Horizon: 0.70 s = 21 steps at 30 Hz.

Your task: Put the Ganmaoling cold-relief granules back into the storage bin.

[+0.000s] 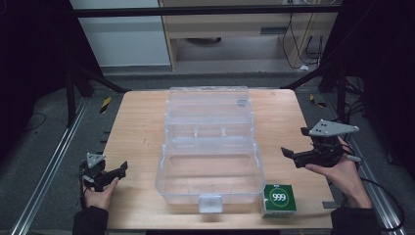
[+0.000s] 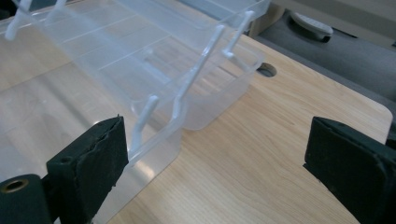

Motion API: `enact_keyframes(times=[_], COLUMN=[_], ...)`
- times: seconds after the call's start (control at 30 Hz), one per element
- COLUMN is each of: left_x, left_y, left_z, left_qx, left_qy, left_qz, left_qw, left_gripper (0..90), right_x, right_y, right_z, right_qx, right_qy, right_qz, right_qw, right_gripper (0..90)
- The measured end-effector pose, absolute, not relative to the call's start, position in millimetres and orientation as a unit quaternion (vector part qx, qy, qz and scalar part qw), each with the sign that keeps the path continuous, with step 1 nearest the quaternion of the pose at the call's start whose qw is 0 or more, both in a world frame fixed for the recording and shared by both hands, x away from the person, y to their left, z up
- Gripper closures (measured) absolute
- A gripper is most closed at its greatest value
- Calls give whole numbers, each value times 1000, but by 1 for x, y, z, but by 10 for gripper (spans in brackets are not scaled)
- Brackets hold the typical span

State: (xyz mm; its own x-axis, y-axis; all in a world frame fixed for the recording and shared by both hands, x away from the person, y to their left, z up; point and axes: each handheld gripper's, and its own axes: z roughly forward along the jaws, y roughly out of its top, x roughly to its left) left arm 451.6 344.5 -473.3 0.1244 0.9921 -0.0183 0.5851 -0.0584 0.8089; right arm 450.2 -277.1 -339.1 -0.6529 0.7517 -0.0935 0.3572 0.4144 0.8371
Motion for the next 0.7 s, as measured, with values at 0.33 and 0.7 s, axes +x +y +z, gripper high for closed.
enact_keyframes(times=[0.33,0.7], left_x=[452,452], left_y=[345,344], left_z=[-473,-474], left_qx=[666,669], left_qy=[592,590], left_qz=[294,294], left_qw=[345,344], left_gripper=[147,150], right_x=[443,429], right_y=[-260,-249], right_z=[-333,-333], right_qx=[278,205], right_qy=[862,912], right_qz=[371,313], right_qw=[203,169], right_gripper=[55,43])
